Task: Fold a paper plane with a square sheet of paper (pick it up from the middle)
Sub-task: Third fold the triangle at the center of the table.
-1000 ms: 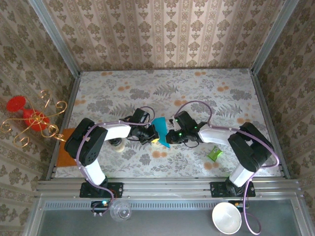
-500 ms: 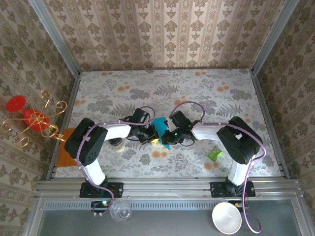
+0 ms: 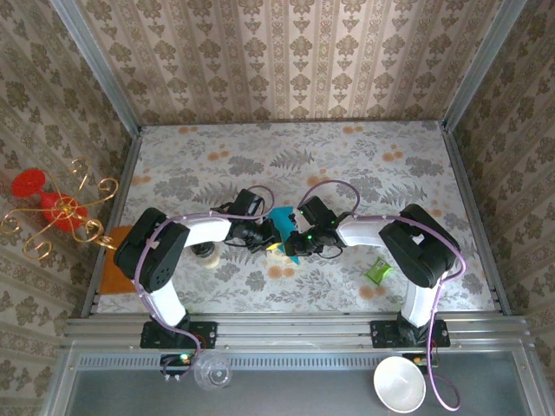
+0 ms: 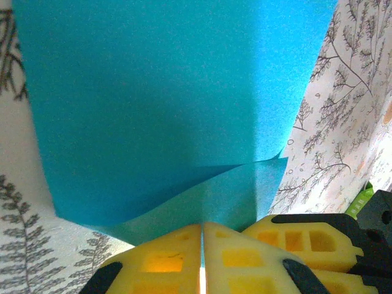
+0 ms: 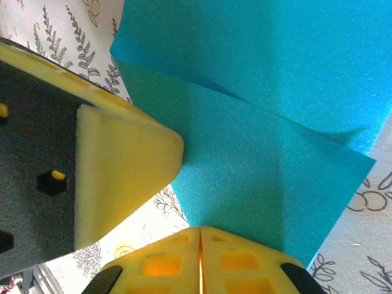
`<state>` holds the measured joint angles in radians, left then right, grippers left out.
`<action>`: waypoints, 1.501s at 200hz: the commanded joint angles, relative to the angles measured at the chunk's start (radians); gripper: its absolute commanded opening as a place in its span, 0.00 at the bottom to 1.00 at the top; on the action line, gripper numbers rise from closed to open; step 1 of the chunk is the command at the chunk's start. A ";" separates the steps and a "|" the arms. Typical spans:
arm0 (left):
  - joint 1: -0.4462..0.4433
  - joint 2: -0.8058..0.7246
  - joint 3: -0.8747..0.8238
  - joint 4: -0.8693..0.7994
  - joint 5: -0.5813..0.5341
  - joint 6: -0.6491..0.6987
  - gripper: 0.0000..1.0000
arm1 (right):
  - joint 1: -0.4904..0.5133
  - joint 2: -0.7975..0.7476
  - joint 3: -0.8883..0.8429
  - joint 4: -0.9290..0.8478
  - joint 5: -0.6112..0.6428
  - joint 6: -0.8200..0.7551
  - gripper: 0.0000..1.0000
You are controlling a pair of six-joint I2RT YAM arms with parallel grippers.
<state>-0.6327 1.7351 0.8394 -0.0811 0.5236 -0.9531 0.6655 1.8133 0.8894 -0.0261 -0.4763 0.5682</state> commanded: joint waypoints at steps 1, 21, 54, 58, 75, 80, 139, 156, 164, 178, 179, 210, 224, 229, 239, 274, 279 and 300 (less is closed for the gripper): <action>0.012 0.024 0.010 -0.036 -0.018 0.021 0.11 | 0.006 0.033 0.014 -0.041 -0.005 -0.025 0.11; 0.014 0.039 -0.004 -0.043 -0.029 0.015 0.10 | 0.006 0.034 0.013 -0.050 -0.003 -0.027 0.11; 0.018 0.055 -0.024 -0.066 -0.053 0.014 0.09 | 0.006 0.032 0.006 -0.076 -0.006 -0.031 0.10; 0.019 0.055 -0.027 -0.068 -0.055 0.014 0.09 | 0.006 0.031 0.004 -0.077 -0.008 -0.032 0.10; 0.023 0.055 -0.037 -0.074 -0.065 0.017 0.09 | 0.006 0.014 -0.023 -0.086 -0.013 -0.033 0.10; 0.025 0.055 -0.039 -0.077 -0.067 0.020 0.08 | 0.006 0.007 -0.032 -0.089 -0.015 -0.032 0.10; 0.037 0.055 -0.036 -0.083 -0.058 0.034 0.08 | 0.005 -0.114 -0.173 -0.123 -0.020 -0.023 0.10; 0.039 0.053 -0.031 -0.083 -0.051 0.038 0.08 | 0.005 -0.142 -0.209 -0.140 -0.010 -0.021 0.10; 0.039 0.053 -0.028 -0.083 -0.049 0.040 0.08 | 0.003 -0.160 -0.219 -0.146 -0.006 -0.023 0.10; 0.039 0.051 -0.021 -0.079 -0.039 0.048 0.08 | 0.000 -0.215 -0.227 -0.141 0.009 -0.027 0.10; 0.039 0.051 -0.020 -0.079 -0.039 0.048 0.08 | 0.000 -0.220 -0.227 -0.140 0.010 -0.027 0.10; 0.035 0.049 0.010 -0.084 -0.026 0.075 0.08 | 0.000 -0.374 -0.211 -0.062 0.073 -0.022 0.12; 0.031 0.052 0.022 -0.086 -0.020 0.086 0.08 | 0.000 -0.372 -0.188 -0.049 0.116 -0.022 0.12; 0.030 0.055 0.026 -0.086 -0.019 0.089 0.08 | 0.000 -0.360 -0.177 -0.044 0.121 -0.023 0.12; 0.028 0.060 0.033 -0.086 -0.013 0.094 0.08 | 0.000 -0.323 -0.153 -0.033 0.117 -0.022 0.11; 0.025 0.069 0.044 -0.088 -0.004 0.102 0.08 | 0.009 -0.172 -0.066 -0.011 0.090 -0.007 0.08; 0.025 0.070 0.046 -0.089 -0.004 0.104 0.08 | 0.009 -0.153 -0.058 -0.011 0.090 -0.006 0.08; 0.024 0.069 0.052 -0.092 -0.001 0.110 0.08 | 0.011 -0.098 -0.035 -0.020 0.085 -0.007 0.07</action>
<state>-0.6071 1.7741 0.8757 -0.1234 0.5446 -0.8764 0.6678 1.6630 0.8242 -0.0414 -0.3958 0.5545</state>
